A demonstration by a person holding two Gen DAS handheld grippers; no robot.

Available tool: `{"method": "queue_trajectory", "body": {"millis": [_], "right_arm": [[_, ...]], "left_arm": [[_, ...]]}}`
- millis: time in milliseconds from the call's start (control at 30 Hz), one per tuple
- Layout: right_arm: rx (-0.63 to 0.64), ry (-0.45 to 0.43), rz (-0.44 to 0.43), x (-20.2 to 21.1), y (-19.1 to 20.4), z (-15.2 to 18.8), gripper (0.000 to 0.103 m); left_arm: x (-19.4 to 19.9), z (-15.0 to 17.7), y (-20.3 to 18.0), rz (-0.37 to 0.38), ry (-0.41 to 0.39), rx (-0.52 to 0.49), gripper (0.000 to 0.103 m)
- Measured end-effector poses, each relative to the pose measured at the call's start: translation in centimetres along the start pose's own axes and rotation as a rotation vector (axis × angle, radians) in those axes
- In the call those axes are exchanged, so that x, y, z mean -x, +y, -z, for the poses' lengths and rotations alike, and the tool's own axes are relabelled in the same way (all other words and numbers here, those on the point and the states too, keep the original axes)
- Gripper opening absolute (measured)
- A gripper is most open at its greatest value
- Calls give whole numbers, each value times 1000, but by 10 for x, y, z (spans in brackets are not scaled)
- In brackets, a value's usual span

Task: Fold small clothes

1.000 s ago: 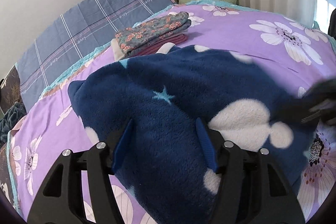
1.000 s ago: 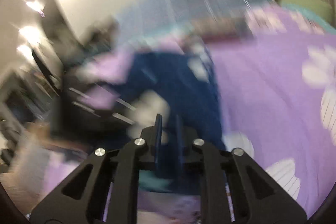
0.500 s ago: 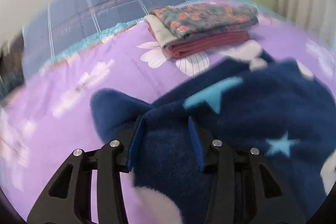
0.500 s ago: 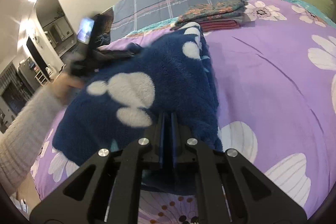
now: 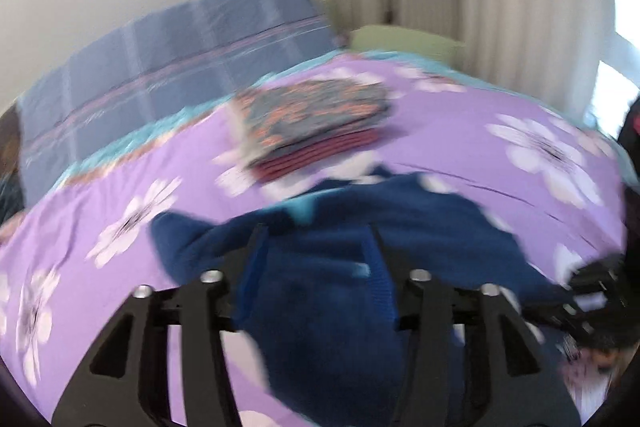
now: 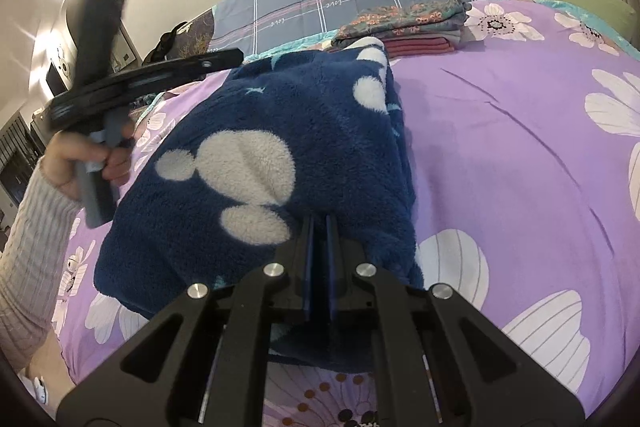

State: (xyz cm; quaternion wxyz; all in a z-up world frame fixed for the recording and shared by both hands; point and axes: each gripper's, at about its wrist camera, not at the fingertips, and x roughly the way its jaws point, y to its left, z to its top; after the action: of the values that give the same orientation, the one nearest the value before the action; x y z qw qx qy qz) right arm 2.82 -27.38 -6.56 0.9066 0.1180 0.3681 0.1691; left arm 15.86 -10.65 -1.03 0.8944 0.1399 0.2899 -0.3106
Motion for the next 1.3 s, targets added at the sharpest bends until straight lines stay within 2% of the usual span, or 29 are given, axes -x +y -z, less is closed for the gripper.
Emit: {"method": "queue_trajectory", "body": {"millis": [33,67,100,133,167,233,267,333,367,467,533,567,600,633,700,767,800,900,1000,1067,1100,1200,1300], "right_arm": [[10,1,6,0,1,0,4],[19,3,10,-1,2,-1,4],[25,6,13,0,3,-2,4],[34,15,15,1,3,-4,4],[40,29,14,3,4,-8,4],[46,56,-13,16,3,-25,5],[55,40,-4,24,4,-34,10],[136,-62,63,42,15,-58,13],[176,-91,67,44,21,-68,13],[207,-101,45,19,26,-89,13],[158,-9,77,-28,11,-88,13],[146,42,96,-52,1,-82,13],[162,44,107,-69,-5,-74,13],[194,8,93,-73,-8,-66,13],[168,3,85,-65,-10,-70,13],[204,-11,117,-66,-6,-67,14],[206,-18,117,-67,-7,-67,14],[174,-17,80,-66,-16,-68,14],[168,-20,71,-65,-14,-64,15],[176,-24,77,-66,-13,-64,15],[178,-26,78,-65,-13,-64,15],[178,-27,77,-65,-13,-62,15],[179,-29,78,-64,-12,-62,15]], "left_arm": [[-10,7,-9,22,37,-38,58],[-28,17,-16,21,105,-61,58],[-43,29,-19,9,118,-59,58],[-49,36,-11,54,90,35,57],[-48,34,-6,80,95,72,57],[-47,32,-10,72,106,41,57],[-47,32,-12,67,107,35,56],[-49,30,-12,65,118,40,56],[-49,29,-13,63,121,40,56],[-48,31,-12,53,114,46,57],[-45,33,-9,42,96,59,57],[-42,34,-9,20,81,65,58],[-40,33,-9,8,71,66,58],[-36,32,-13,-17,59,55,59],[-18,29,-21,-75,41,28,66],[11,31,-28,-127,6,4,80],[28,34,-32,-140,-22,-8,81],[86,56,-49,-157,-89,-24,91],[122,88,-76,-161,-96,-40,97],[124,106,-97,-168,-50,-52,98],[118,114,-107,-199,-15,-67,98],[95,117,-121,-291,16,-82,98],[69,109,-118,-396,8,-22,98]]}}
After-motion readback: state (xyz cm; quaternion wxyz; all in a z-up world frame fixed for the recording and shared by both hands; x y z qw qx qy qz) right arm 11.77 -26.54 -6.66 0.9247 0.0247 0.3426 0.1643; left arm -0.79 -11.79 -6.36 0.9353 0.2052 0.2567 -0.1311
